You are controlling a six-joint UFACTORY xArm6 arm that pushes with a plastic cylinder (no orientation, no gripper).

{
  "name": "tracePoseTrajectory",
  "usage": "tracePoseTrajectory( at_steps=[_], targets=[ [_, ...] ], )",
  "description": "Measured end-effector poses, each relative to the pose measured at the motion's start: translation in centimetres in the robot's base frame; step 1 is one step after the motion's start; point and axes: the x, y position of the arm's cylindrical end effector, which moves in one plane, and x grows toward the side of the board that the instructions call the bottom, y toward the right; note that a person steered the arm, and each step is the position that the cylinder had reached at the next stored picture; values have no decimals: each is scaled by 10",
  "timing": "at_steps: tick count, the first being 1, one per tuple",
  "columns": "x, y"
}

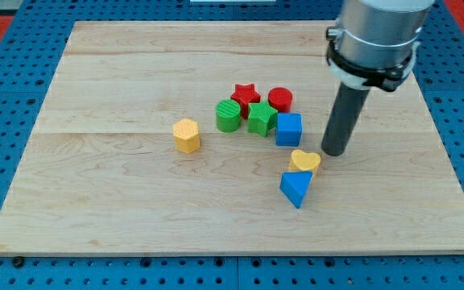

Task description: Push the blue cube into the group of the blocks

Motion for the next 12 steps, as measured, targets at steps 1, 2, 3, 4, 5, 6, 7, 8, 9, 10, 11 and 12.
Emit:
tracePoseTrajectory(
  at_steps=[1,2,3,4,5,6,7,8,9,10,11,12],
  targets=[
    [0,-24],
    [-8,-53],
    [-16,-74],
    [-23,-85],
    [-23,-85],
    [-23,-75],
    [-23,-67],
    [-23,-57],
    [-23,-48],
    [-23,-40],
    [-22,-31],
    [-20,-1]
  ],
)
